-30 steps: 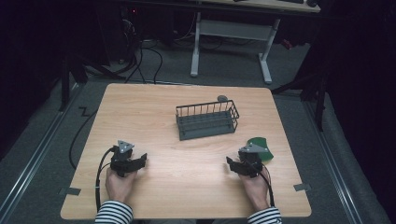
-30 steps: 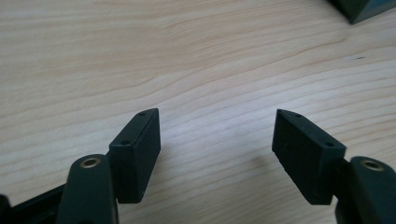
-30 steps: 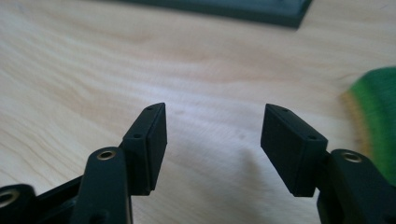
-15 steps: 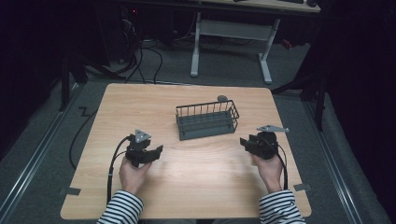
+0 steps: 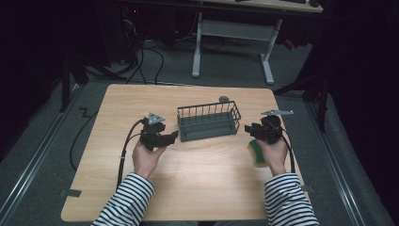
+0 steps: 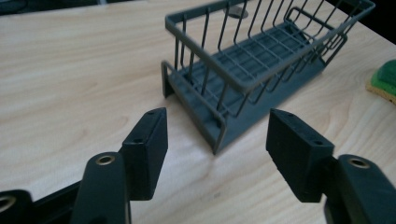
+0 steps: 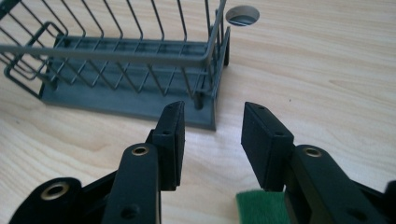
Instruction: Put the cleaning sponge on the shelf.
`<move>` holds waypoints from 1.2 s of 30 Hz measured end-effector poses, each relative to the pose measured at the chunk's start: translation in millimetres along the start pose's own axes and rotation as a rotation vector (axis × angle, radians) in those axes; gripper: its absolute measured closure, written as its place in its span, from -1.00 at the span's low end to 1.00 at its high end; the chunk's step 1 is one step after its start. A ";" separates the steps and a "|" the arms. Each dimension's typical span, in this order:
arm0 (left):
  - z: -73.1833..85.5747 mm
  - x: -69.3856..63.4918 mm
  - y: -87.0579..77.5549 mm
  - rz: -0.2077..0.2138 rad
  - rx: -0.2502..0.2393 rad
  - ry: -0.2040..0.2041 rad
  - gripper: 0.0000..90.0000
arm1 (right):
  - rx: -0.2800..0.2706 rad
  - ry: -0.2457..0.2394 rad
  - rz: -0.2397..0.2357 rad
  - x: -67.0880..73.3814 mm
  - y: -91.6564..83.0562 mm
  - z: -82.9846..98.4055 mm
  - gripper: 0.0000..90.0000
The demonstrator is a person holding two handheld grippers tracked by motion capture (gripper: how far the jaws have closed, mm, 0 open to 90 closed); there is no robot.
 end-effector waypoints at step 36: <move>-29.2 -3.0 45.1 -0.010 0.061 -0.028 0.32 | 0.018 0.051 -0.041 -1.3 49.5 -42.6 0.60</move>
Point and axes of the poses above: each handheld gripper's, and its own axes: y roughly forward along the jaws, z roughly out of its underside, x roughly to its left, the point moved 5 cm from there along y, roughly forward along the jaws, and after that the axes turned 2 degrees about x, right-handed, at the moved point
